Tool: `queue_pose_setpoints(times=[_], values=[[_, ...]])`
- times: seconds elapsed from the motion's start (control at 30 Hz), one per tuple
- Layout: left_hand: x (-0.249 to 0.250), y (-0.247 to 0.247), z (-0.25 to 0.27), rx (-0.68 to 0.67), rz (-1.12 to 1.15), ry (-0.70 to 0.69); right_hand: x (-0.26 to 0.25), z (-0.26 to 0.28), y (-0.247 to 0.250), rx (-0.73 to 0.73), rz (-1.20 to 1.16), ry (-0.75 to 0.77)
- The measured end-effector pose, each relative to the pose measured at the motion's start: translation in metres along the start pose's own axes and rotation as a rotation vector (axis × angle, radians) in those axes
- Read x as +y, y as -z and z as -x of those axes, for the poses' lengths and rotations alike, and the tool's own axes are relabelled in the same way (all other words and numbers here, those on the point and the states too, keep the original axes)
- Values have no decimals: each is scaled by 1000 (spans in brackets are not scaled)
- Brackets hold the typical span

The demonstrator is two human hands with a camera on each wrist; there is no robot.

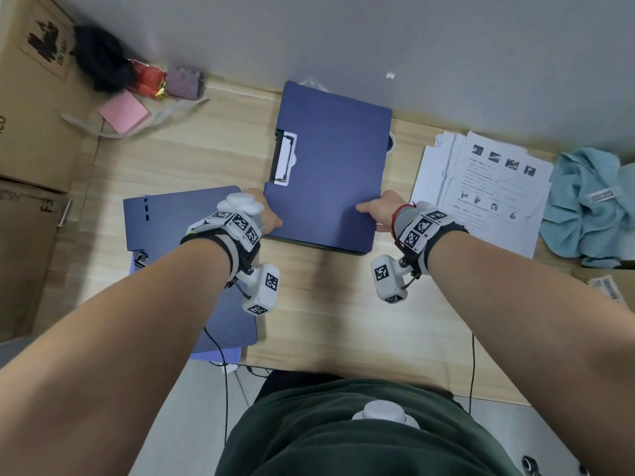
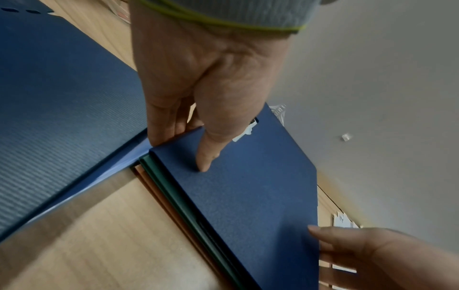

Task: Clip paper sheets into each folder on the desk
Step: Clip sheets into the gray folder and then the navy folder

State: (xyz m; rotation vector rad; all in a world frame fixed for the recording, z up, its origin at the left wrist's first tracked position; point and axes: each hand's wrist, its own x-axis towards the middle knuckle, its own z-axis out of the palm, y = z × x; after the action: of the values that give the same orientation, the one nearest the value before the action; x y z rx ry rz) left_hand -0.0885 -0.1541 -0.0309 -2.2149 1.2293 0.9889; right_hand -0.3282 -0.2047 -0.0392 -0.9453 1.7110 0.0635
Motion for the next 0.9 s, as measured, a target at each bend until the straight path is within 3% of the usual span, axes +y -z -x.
queue_pose_setpoints(times=[0.37,0.43,0.53,0.6,0.73,0.9], values=[[-18,-3,-8,-29,163,-45,-7,-2,0,32,193,-27],[-31,-5,-8,19,242,-52,-14,3,-3,125,307,29],[-56,-2,0,96,280,-20,-32,18,-16,211,249,212],[-74,-3,7,129,276,36,-44,32,-37,110,242,288],[-112,-14,24,118,299,227,-52,57,-94,-267,275,279],[-152,-42,48,132,318,418,-25,61,-145,-407,406,188]])
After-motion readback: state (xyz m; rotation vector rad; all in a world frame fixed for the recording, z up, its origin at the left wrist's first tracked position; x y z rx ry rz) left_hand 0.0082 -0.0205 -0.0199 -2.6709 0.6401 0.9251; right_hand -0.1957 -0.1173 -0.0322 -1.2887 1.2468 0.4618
